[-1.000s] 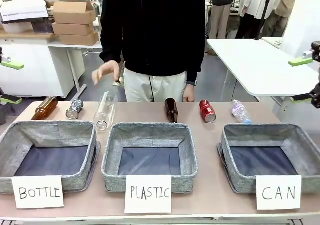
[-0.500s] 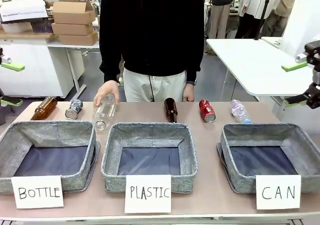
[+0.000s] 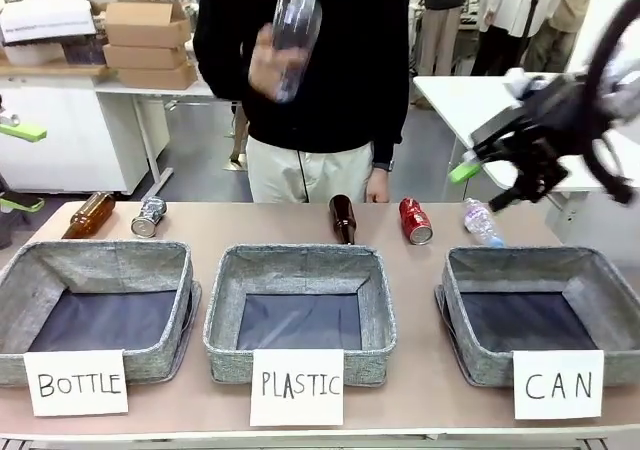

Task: Sort the can waste into the basket.
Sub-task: Pick up the can waste from the table and place it in the right Fabric basket.

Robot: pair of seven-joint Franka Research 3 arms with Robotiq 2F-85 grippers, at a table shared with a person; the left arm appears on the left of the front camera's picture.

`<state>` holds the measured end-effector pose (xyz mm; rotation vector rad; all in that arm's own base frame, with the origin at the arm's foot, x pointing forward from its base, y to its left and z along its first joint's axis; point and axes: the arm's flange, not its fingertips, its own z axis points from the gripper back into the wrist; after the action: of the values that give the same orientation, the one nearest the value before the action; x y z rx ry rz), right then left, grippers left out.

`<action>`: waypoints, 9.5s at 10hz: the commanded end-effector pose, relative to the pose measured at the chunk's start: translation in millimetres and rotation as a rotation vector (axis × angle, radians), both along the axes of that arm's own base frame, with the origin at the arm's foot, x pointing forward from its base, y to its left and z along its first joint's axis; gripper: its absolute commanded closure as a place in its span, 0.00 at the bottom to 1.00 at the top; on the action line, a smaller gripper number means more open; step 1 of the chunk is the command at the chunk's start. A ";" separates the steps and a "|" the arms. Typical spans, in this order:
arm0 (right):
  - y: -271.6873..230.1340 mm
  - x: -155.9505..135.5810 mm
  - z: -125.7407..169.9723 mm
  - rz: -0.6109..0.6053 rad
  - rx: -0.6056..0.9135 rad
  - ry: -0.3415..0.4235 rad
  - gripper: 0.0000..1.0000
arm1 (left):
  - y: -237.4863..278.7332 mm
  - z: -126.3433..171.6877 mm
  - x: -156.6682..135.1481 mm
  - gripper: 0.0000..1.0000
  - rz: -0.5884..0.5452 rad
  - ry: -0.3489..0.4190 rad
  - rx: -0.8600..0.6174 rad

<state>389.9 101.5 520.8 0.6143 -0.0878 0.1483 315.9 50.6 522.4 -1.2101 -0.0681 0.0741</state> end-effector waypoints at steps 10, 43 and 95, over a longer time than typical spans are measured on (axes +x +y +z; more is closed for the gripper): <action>35.1 138.7 -96.3 -0.320 -0.531 -0.412 0.00 | -0.8 3.9 1.1 0.00 -0.005 -0.017 -0.020; -100.6 -7.3 6.0 0.260 -0.337 -0.132 1.00 | -0.8 3.9 1.1 0.00 -0.005 -0.017 -0.020; -123.4 -42.7 43.5 -0.057 0.390 -0.077 0.00 | -117.6 -94.0 285.3 0.00 0.034 -0.093 1.092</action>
<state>347.8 -19.6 563.5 0.9966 -0.2118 0.0782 571.9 -56.8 421.7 -0.1642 -0.2402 -0.0104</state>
